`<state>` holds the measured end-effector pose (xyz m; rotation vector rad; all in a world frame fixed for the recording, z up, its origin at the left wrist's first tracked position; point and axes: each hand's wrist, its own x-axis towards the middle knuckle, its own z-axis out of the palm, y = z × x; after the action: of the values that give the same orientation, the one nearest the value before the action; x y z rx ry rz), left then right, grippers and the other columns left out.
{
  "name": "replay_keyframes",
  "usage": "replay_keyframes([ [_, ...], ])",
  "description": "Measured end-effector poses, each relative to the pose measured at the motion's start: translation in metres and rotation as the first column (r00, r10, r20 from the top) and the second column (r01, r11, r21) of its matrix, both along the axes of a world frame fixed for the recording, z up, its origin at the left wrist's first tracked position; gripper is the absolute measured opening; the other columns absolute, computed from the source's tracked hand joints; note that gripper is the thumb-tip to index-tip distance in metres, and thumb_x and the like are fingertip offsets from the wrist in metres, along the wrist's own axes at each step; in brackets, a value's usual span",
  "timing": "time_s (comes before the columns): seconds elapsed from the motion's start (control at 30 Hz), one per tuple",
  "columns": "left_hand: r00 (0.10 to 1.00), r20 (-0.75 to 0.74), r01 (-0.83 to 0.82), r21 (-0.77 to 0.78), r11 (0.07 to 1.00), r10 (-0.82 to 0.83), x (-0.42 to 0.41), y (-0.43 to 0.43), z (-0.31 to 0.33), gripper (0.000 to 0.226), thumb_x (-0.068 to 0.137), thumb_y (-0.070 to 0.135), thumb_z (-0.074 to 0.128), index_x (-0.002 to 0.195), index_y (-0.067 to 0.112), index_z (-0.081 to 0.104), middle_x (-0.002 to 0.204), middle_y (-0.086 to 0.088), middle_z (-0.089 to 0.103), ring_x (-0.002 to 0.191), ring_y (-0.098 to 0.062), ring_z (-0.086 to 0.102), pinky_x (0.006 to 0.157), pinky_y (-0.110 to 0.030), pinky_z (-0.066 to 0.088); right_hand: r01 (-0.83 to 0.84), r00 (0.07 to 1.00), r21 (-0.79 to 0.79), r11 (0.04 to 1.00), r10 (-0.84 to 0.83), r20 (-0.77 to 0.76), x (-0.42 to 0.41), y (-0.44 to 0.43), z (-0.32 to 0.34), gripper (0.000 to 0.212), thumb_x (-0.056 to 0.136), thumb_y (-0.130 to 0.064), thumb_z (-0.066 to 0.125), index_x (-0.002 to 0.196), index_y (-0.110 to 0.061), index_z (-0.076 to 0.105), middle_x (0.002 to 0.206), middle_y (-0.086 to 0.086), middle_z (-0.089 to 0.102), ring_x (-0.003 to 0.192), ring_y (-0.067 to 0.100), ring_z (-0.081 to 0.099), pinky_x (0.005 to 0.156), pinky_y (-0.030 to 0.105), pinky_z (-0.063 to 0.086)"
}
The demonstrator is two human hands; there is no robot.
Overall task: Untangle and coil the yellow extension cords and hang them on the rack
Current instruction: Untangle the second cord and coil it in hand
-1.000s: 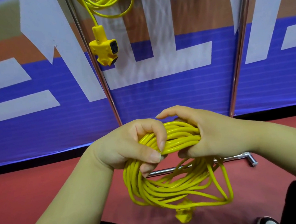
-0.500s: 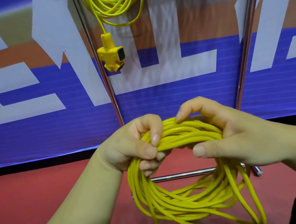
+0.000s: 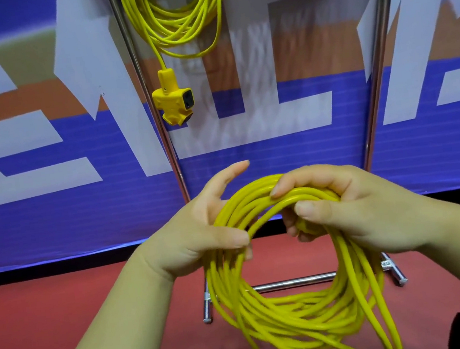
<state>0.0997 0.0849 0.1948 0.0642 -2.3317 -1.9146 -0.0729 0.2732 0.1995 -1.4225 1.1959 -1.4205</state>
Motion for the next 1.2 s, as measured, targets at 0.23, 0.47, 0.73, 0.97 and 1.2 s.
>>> replay_keyframes([
  [0.23,0.915,-0.102,-0.394,-0.028,0.919,0.389,-0.012,0.007,-0.026,0.102,0.058,0.028,0.087,0.147,0.041,0.039,0.128,-0.001,0.066,0.114,-0.021,0.066,0.096,-0.045,0.055,0.191,0.981,-0.045,0.981,-0.192,-0.033,-0.011,0.001,0.013,0.02,0.085,-0.027,0.064,0.102,-0.033,0.074,0.086,0.004,0.069,0.083,0.019,0.068,0.08,0.038,0.059],
  [0.47,0.847,-0.134,-0.531,-0.171,0.83,0.514,-0.032,0.026,-0.05,0.138,0.055,0.032,0.097,0.155,0.049,0.003,0.13,0.035,0.053,0.125,0.008,0.052,0.103,-0.044,0.052,0.276,0.959,-0.085,0.957,-0.28,-0.042,-0.019,0.0,0.018,0.025,0.083,-0.028,0.061,0.106,-0.03,0.072,0.085,0.002,0.069,0.081,0.02,0.068,0.078,0.036,0.059],
  [0.73,0.743,-0.244,-0.663,-0.148,0.734,0.623,-0.051,0.02,-0.053,0.077,0.069,0.016,0.078,0.14,0.029,0.05,0.106,0.006,0.074,0.099,-0.016,0.072,0.084,-0.042,0.059,0.322,0.946,-0.079,0.943,-0.318,0.063,-0.033,0.003,0.012,0.026,0.085,-0.027,0.06,0.105,-0.036,0.073,0.087,0.005,0.068,0.082,0.022,0.069,0.081,0.039,0.059],
  [0.97,0.71,-0.19,-0.669,0.117,0.734,0.678,-0.057,0.013,-0.026,0.039,0.089,-0.01,0.061,0.117,0.017,0.057,0.076,-0.005,0.069,0.068,-0.036,0.073,0.064,-0.042,0.061,0.355,0.928,-0.012,0.935,-0.351,0.123,-0.045,0.006,-0.001,0.031,0.085,-0.023,0.06,0.116,-0.027,0.068,0.096,0.01,0.072,0.09,0.026,0.071,0.084,0.041,0.06],
  [1.2,0.772,-0.231,-0.592,0.08,0.802,0.592,-0.049,0.012,-0.006,0.066,0.091,-0.006,0.061,0.134,0.042,0.05,0.076,-0.011,0.064,0.058,-0.027,0.062,0.059,-0.04,0.058,0.372,0.928,-0.005,0.928,-0.372,-0.011,-0.054,0.011,-0.005,0.035,0.094,0.001,0.059,0.121,-0.02,0.05,0.107,0.022,0.067,0.088,0.027,0.07,0.08,0.034,0.06],
])
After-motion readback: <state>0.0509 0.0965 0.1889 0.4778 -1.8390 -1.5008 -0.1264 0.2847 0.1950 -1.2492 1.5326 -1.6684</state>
